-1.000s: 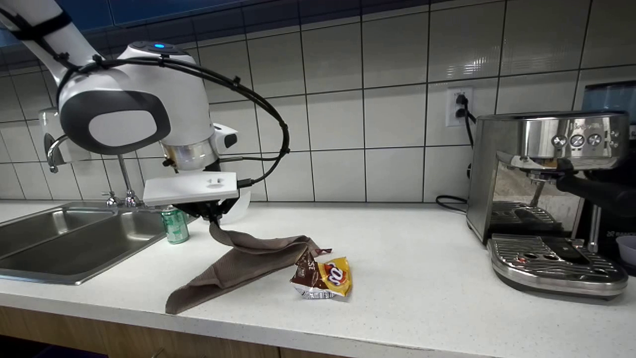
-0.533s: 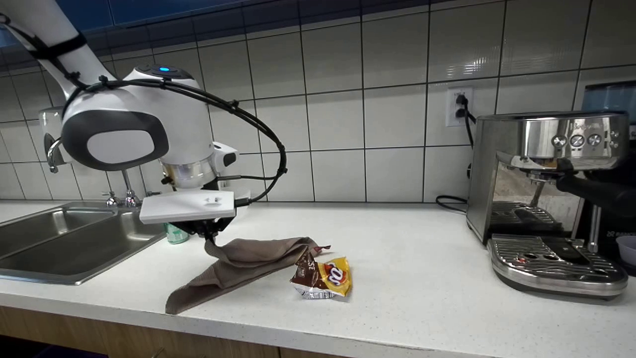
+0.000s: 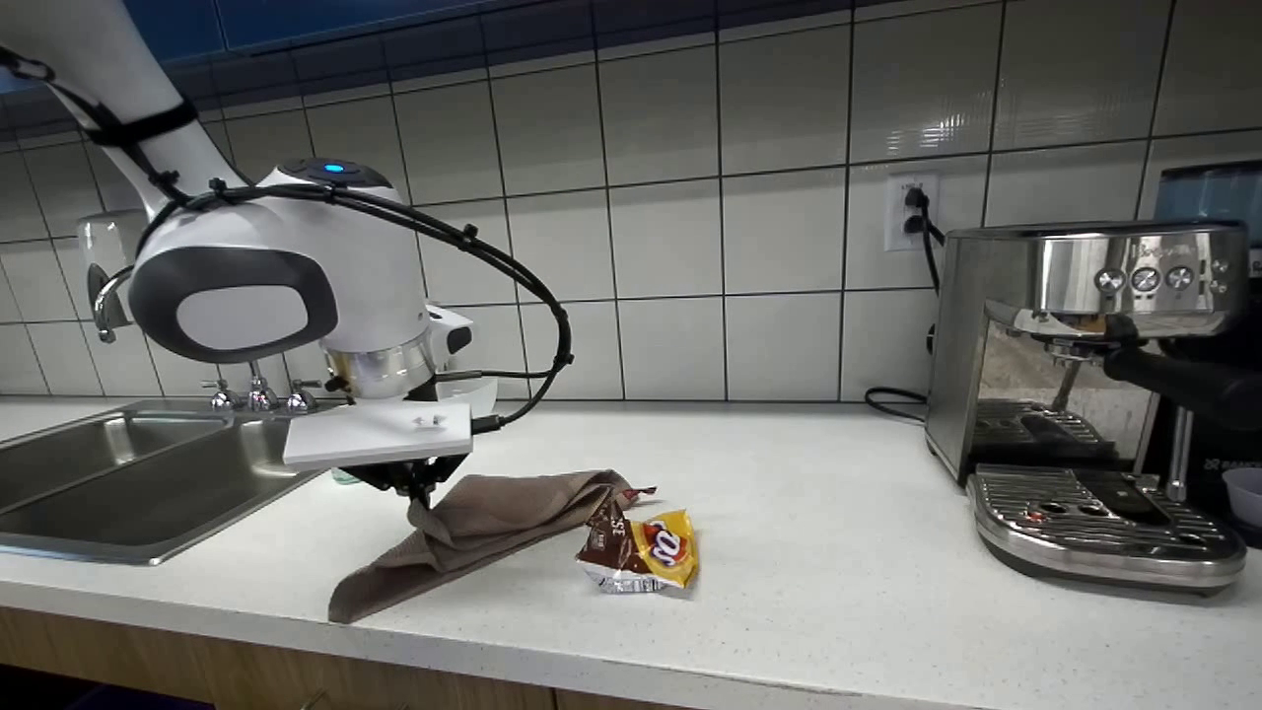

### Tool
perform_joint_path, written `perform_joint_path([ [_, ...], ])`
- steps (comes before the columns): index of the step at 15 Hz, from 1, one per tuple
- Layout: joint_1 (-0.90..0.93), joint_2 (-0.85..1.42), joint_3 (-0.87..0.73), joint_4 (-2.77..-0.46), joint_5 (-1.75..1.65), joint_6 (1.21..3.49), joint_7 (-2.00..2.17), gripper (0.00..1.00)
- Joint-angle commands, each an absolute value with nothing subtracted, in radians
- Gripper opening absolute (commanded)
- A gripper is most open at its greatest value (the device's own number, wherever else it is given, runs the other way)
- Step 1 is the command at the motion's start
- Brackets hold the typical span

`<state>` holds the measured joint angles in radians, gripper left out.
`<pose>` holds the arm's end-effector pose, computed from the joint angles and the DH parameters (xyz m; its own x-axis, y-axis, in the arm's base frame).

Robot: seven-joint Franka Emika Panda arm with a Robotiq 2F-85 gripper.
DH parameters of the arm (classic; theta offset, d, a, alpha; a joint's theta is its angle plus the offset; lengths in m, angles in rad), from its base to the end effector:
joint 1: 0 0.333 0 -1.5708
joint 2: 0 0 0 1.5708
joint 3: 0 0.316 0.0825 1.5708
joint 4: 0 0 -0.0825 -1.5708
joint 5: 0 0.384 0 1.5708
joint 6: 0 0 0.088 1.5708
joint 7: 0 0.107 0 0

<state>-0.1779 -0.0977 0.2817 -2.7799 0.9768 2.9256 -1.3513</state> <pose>0.3851 -0.0151 0.2530 0.8104 0.4652 0.3562 0.5004 -0.8658 -0.0077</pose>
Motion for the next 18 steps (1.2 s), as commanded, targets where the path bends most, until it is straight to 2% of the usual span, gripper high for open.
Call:
perform_joint_path([
  [1,-0.208,-0.104,0.299,-2.78,1.048,2.938,-1.448,0.01],
  [10,-0.212,-0.119,0.294,-2.777,1.23,2.925,-1.662,0.01],
  [11,-0.212,-0.118,0.294,-2.777,1.249,2.926,-1.684,0.1],
  [12,-0.21,-0.12,0.294,-2.777,1.272,2.926,-1.706,0.29],
  [18,-0.205,-0.134,0.291,-2.775,1.396,2.923,-1.803,0.72],
])
